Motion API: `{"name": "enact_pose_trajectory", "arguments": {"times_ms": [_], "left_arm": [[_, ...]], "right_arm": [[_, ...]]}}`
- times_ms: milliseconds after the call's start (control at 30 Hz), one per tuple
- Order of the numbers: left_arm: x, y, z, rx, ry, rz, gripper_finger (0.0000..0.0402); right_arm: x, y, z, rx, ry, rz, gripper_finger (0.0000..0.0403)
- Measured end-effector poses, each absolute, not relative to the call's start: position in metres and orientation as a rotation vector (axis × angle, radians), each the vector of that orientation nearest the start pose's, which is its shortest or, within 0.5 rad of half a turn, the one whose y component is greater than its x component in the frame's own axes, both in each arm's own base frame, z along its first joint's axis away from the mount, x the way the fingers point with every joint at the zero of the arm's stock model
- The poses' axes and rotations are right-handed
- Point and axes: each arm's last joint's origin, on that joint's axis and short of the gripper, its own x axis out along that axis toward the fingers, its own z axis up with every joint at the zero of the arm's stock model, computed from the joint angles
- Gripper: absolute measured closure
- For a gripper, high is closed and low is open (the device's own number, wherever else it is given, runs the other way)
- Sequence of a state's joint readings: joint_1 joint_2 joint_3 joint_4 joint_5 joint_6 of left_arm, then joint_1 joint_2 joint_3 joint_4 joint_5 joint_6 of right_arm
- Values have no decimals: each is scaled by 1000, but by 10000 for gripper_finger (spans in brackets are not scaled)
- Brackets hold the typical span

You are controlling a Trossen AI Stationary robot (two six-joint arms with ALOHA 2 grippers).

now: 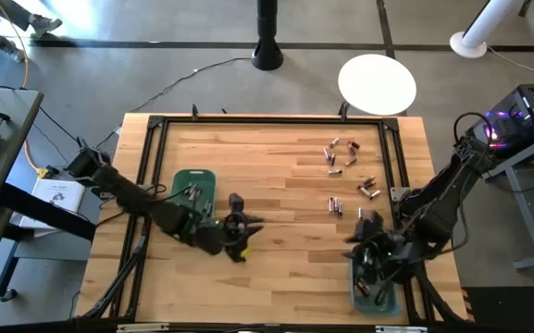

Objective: Sort batteries
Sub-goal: Put the black battery into the blue bin

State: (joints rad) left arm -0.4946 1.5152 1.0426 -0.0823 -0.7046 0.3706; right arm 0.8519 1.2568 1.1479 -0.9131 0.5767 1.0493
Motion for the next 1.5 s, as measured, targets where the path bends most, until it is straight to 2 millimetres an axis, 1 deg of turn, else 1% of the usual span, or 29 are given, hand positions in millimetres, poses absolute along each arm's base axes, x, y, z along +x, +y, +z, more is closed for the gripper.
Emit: {"name": "enact_pose_trajectory", "arguments": {"times_ms": [67,100,200,233,300,333,467,567,667,767,867,1033,1200,1300,1500], "left_arm": [[288,-143,268,618,563,-13,320],[284,-143,267,597,612,-76,317],[276,-144,255,493,763,-230,299],[275,-143,252,445,805,-270,290],[275,-141,245,358,846,-318,270],[274,-140,238,336,875,-321,260],[265,-135,207,261,995,-268,226],[256,-128,189,234,1049,-196,213],[252,-121,173,182,1042,-121,212],[254,-118,165,114,984,-93,216],[257,-114,160,118,979,-89,224],[261,-110,148,212,1024,-133,242],[268,-102,134,194,1080,-182,249],[272,-98,127,191,1091,-177,249],[278,-90,118,188,1113,-206,255]], "right_arm": [[179,159,307,220,719,-208,231],[184,152,304,193,690,-254,231],[203,136,295,190,548,-417,237],[209,132,290,187,510,-445,239],[221,124,280,183,462,-448,244],[226,121,275,183,441,-432,245],[239,116,261,251,382,-302,249],[237,123,252,284,400,-150,249],[231,130,243,261,415,-91,249],[228,132,239,244,417,-103,249],[227,132,239,232,409,-120,249],[227,131,239,189,398,-144,249],[227,131,239,180,390,-164,249],[227,130,239,180,389,-166,249],[227,130,239,180,389,-166,249]]}}
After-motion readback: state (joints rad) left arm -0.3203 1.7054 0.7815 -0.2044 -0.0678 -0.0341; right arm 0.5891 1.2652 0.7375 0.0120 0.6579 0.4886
